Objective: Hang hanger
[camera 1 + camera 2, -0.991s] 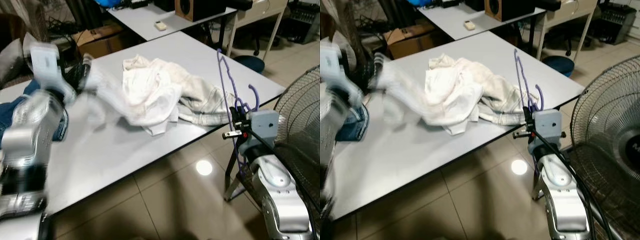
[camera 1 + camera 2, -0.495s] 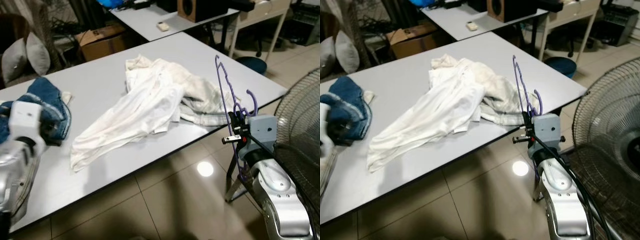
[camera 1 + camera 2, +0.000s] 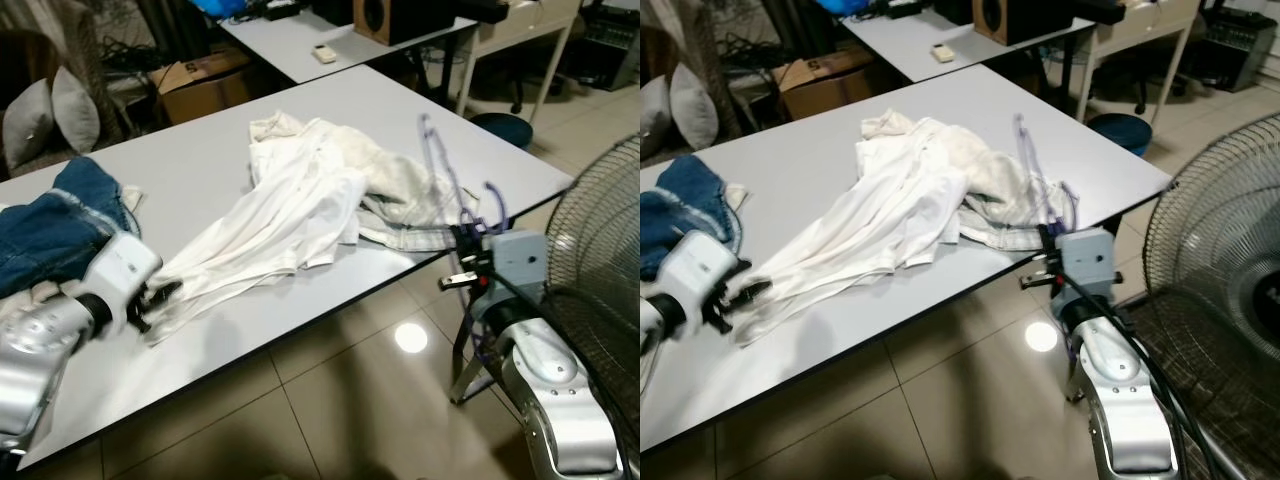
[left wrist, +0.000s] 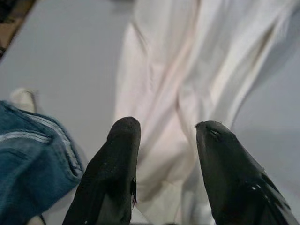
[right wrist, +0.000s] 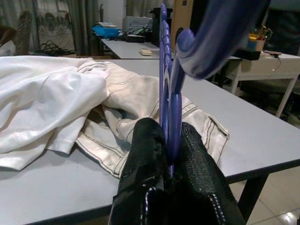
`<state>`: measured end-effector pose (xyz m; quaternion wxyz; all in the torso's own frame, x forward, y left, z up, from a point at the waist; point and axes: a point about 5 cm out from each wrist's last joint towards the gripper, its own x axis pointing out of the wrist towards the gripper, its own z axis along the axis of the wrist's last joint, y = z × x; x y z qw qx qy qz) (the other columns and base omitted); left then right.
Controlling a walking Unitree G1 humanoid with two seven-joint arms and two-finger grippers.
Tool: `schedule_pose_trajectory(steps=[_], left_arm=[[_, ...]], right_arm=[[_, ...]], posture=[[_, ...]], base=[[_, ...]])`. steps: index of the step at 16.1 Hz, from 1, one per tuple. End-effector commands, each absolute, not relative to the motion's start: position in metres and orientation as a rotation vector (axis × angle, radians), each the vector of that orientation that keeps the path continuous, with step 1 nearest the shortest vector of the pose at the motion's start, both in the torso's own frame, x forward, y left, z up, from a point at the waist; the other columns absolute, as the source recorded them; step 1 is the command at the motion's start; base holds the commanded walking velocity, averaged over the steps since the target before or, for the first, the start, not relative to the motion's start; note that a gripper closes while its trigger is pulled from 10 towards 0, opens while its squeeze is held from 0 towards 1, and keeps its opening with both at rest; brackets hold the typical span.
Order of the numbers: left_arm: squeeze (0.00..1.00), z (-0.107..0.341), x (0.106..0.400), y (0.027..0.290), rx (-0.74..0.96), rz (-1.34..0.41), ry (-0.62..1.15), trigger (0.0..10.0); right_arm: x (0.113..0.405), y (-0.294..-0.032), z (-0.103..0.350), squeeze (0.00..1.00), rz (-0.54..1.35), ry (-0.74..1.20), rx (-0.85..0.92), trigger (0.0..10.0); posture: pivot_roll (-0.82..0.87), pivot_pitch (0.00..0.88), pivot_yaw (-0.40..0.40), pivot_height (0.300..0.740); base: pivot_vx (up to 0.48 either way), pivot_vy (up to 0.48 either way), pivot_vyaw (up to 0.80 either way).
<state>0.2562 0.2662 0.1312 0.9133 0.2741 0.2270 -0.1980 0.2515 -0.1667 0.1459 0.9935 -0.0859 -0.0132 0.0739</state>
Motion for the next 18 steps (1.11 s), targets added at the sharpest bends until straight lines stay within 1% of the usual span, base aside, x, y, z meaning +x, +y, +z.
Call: schedule_pose_trajectory(steps=[1, 5, 7, 9, 14, 18], left_arm=[[0.00, 0.131, 0.258, 0.272, 0.627, -0.400, 0.480, 10.0], [0.00, 0.124, 0.260, 0.275, 0.599, -0.418, 0.484, 10.0], [0.00, 0.113, 0.260, 0.279, 0.593, -0.406, 0.510, 10.0], [0.00, 0.105, 0.259, 0.280, 0.573, -0.410, 0.526, 10.0], [0.00, 0.087, 0.262, 0.286, 0.633, -0.342, 0.555, 10.0], [0.00, 0.077, 0.267, 0.282, 0.618, -0.339, 0.554, 10.0]], right_arm=[[0.249, -0.163, 0.149, 0.00, 0.170, -0.034, -0.168, 10.0], [0.251, -0.159, 0.150, 0.00, 0.170, -0.036, -0.154, 10.0], [0.249, -0.157, 0.146, 0.00, 0.173, -0.031, -0.150, 10.0], [0.249, -0.156, 0.145, 0.00, 0.172, -0.028, -0.146, 10.0], [0.250, -0.155, 0.145, 0.00, 0.177, -0.027, -0.148, 10.0], [0.252, -0.154, 0.147, 0.00, 0.179, -0.037, -0.153, 10.0]], posture=[[-0.13, 0.000, 0.155, 0.740], [-0.13, 0.000, 0.181, 0.740], [-0.12, 0.000, 0.194, 0.740], [-0.12, 0.000, 0.197, 0.740], [-0.12, 0.000, 0.193, 0.740], [-0.13, 0.000, 0.195, 0.740]], base=[[0.000, 0.000, 0.00], [0.000, 0.000, 0.00], [0.000, 0.000, 0.00], [0.000, 0.000, 0.00], [0.000, 0.000, 0.00], [0.000, 0.000, 0.00]])
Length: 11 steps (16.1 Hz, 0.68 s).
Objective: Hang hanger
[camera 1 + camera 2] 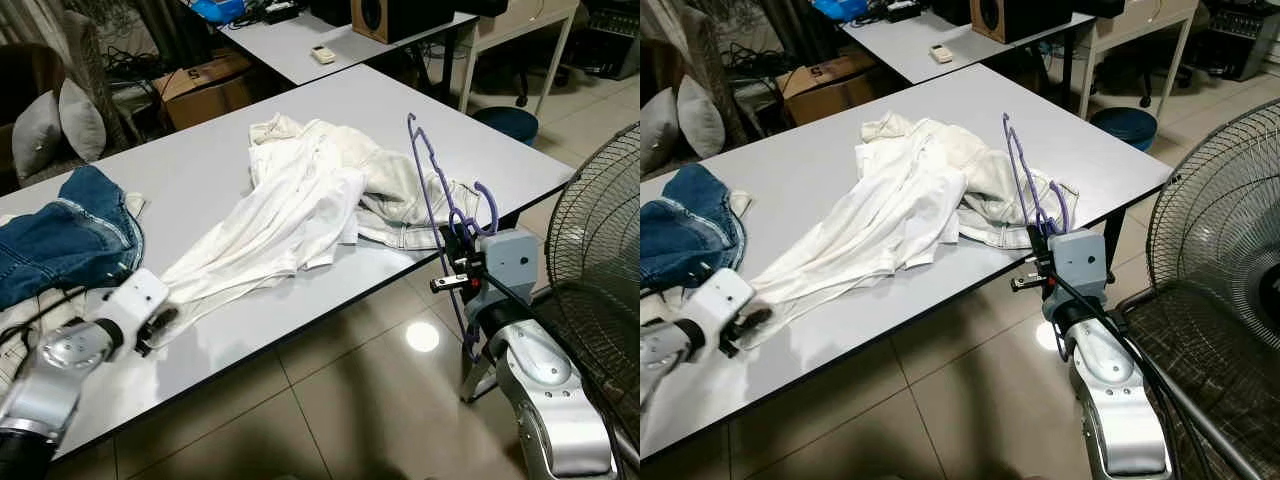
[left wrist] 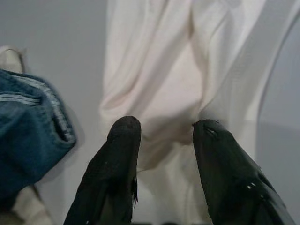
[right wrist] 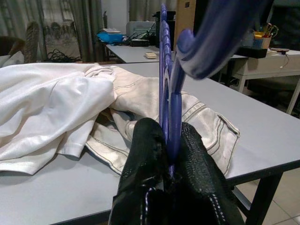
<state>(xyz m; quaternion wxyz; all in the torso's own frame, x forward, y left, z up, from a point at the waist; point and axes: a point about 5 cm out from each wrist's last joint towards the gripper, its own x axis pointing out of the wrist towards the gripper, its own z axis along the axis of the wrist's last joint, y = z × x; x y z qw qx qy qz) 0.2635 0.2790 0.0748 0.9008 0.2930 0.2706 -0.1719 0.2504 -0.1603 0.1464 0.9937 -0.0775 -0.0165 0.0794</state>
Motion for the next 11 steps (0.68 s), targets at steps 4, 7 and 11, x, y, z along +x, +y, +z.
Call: schedule_pose_trajectory(steps=[4, 7, 11], left_arm=[[0.00, 0.074, 0.272, 0.275, 0.577, -0.367, 0.524, 0.0], [0.00, 0.072, 0.272, 0.271, 0.568, -0.390, 0.510, 0.0], [0.00, 0.065, 0.269, 0.272, 0.586, -0.401, 0.523, 0.0]], right_arm=[[0.253, -0.155, 0.148, 0.00, 0.181, -0.045, -0.160, 10.0], [0.253, -0.156, 0.149, 0.00, 0.180, -0.049, -0.162, 10.0], [0.252, -0.156, 0.149, 0.00, 0.187, -0.048, -0.168, 10.0]], posture=[[-0.14, 0.000, 0.193, 0.740], [-0.15, 0.000, 0.193, 0.740], [-0.15, 0.000, 0.186, 0.740]], base=[[0.000, 0.000, 0.00], [0.000, 0.000, 0.00], [0.000, 0.000, 0.00]])
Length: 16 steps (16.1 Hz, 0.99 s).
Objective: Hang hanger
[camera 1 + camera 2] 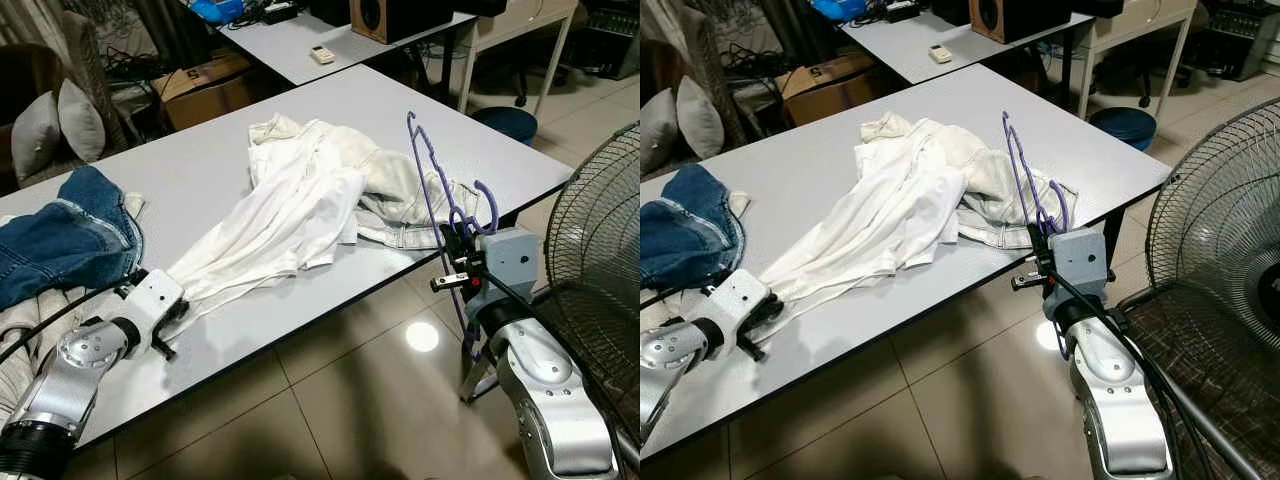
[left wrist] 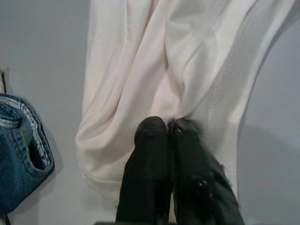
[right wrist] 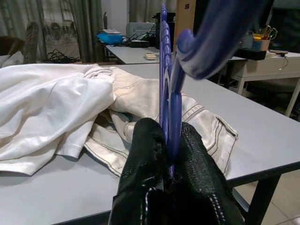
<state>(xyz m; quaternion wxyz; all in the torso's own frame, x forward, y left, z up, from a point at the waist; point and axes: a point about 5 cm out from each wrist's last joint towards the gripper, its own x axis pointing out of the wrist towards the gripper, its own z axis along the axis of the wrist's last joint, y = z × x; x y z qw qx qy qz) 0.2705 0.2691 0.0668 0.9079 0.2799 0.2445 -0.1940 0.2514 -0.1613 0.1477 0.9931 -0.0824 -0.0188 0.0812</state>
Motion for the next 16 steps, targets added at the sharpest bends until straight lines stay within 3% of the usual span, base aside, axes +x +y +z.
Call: schedule_pose_trajectory(steps=[1, 8, 16], left_arm=[[0.00, 0.064, 0.269, 0.272, 0.591, -0.401, 0.524, 0.0], [0.00, 0.065, 0.274, 0.278, 0.629, -0.342, 0.522, 0.0], [0.00, 0.144, 0.305, 0.253, 0.451, -0.353, 0.211, 0.0]], right_arm=[[0.252, -0.156, 0.149, 0.00, 0.188, -0.048, -0.168, 10.0], [0.249, -0.150, 0.154, 0.00, 0.302, -0.061, -0.148, 10.0], [0.203, -0.134, 0.165, 0.00, 0.903, 0.094, -0.047, 10.0]], posture=[[-0.15, 0.000, 0.185, 0.740], [-0.16, 0.000, 0.187, 0.740], [-0.15, 0.000, 0.145, 0.740]], base=[[0.000, 0.000, 0.00], [0.000, 0.000, 0.00], [0.000, 0.000, 0.00]])
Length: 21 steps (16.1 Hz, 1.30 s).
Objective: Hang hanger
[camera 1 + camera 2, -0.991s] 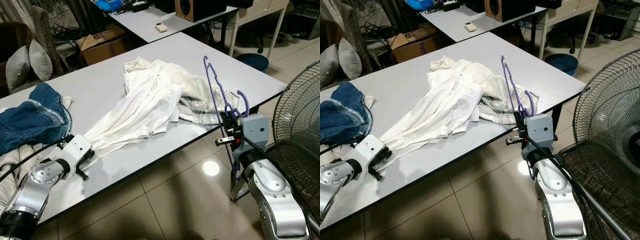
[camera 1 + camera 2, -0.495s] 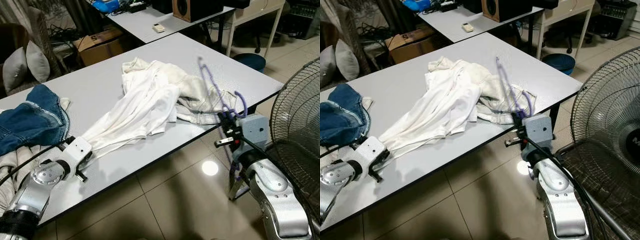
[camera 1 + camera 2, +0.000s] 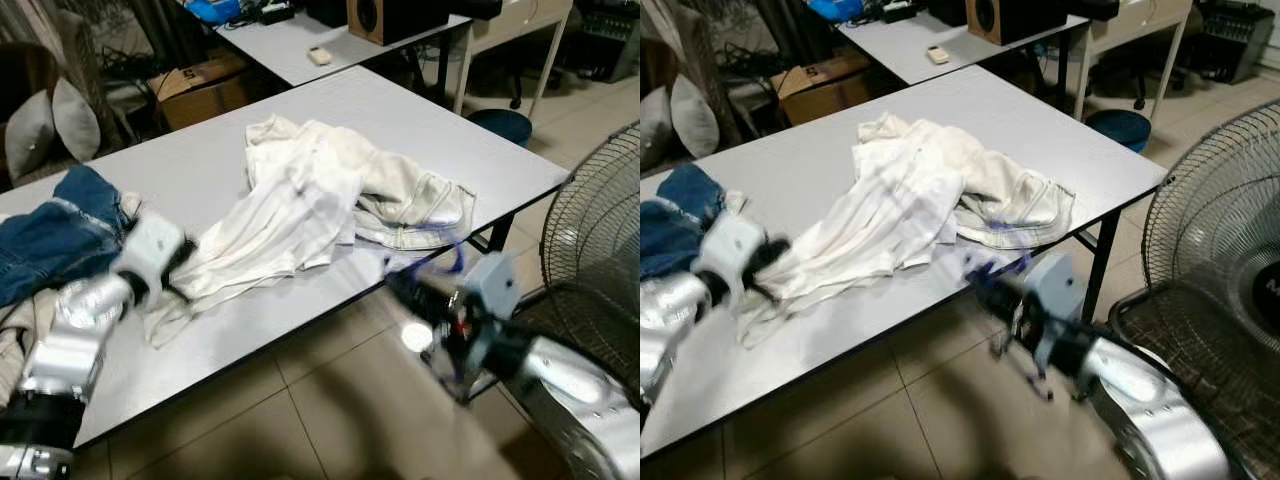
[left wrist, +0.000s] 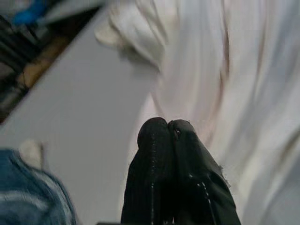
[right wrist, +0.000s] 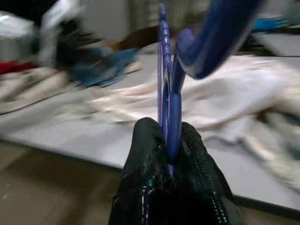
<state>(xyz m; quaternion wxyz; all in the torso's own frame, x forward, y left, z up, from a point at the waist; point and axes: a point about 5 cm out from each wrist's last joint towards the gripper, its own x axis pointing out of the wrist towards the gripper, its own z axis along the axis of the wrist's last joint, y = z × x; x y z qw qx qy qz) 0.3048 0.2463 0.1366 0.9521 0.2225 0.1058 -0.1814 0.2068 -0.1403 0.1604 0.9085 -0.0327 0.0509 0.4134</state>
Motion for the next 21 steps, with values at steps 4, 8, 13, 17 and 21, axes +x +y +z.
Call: schedule_pose_trajectory(steps=[4, 8, 13, 17, 21], left_arm=[[0.00, 0.164, 0.302, 0.244, 0.489, -0.422, 0.198, 0.0], [1.00, 0.116, 0.279, 0.243, 0.642, -0.558, 0.391, 10.0], [1.00, 0.106, 0.284, 0.243, 0.751, -0.586, 0.416, 10.0], [0.00, 0.103, 0.286, 0.250, 0.827, -0.576, 0.448, 10.0], [0.00, 0.098, 0.289, 0.259, 0.891, -0.530, 0.481, 10.0]], right_arm=[[0.188, -0.137, 0.160, 0.00, 1.040, 0.211, -0.051, 10.0], [0.209, -0.156, 0.146, 0.00, 0.791, 0.273, -0.174, 10.0], [0.214, -0.157, 0.149, 0.00, 0.729, 0.242, -0.184, 10.0], [0.211, -0.153, 0.146, 0.00, 0.722, 0.241, -0.175, 10.0], [0.211, -0.152, 0.145, 0.00, 0.722, 0.242, -0.176, 10.0]], posture=[[-0.14, 0.000, 0.123, 0.740], [-0.14, 0.000, 0.136, 0.740], [-0.15, 0.000, 0.165, 0.740], [-0.15, 0.000, 0.177, 0.740], [-0.15, 0.000, 0.178, 0.740]], base=[[0.000, 0.000, 0.00], [0.000, 0.000, 0.00], [0.000, 0.000, 0.00], [0.000, 0.000, 0.00], [0.000, 0.000, 0.00]])
